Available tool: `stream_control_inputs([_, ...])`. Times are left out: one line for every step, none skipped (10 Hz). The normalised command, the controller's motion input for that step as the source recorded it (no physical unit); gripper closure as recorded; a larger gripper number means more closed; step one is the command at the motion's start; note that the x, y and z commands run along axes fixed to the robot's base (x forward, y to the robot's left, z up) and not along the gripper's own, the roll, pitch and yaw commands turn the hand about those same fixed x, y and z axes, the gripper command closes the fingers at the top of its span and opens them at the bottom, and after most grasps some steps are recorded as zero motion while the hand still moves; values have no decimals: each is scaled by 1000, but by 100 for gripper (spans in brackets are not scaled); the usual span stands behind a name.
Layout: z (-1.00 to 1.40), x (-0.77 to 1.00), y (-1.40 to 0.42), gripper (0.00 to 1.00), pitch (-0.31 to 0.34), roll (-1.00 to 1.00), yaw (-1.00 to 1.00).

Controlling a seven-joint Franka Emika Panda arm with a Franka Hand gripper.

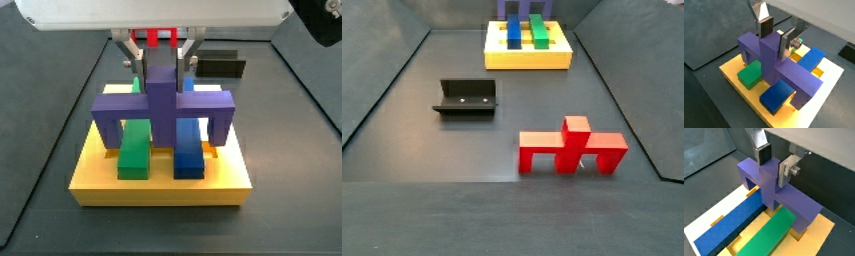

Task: Pick up the purple object. Move up. Move to above the board. Insert the purple object.
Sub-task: Insert the purple object.

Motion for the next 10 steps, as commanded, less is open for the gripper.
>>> stream_control_inputs([9,-49,0,100,0,0,-31])
stream_control_inputs([-20,0,0,100,0,4,0])
stream_control_inputs([-74,0,0,100,-3,19,0])
stream_control_inputs([-120,0,20,100,0,39,0])
stream_control_inputs([-60,0,31,100,0,23,-20])
stream_control_inputs([77,-289,0,100,-6,0,0])
stream_control_inputs([260,-137,-14,100,0,0,0])
stream_control_inputs([69,-109,0,100,-11,0,0])
stream_control_inputs([0,-69,0,100,-27,0,0])
stream_control_inputs([0,0,0,100,-44,0,0])
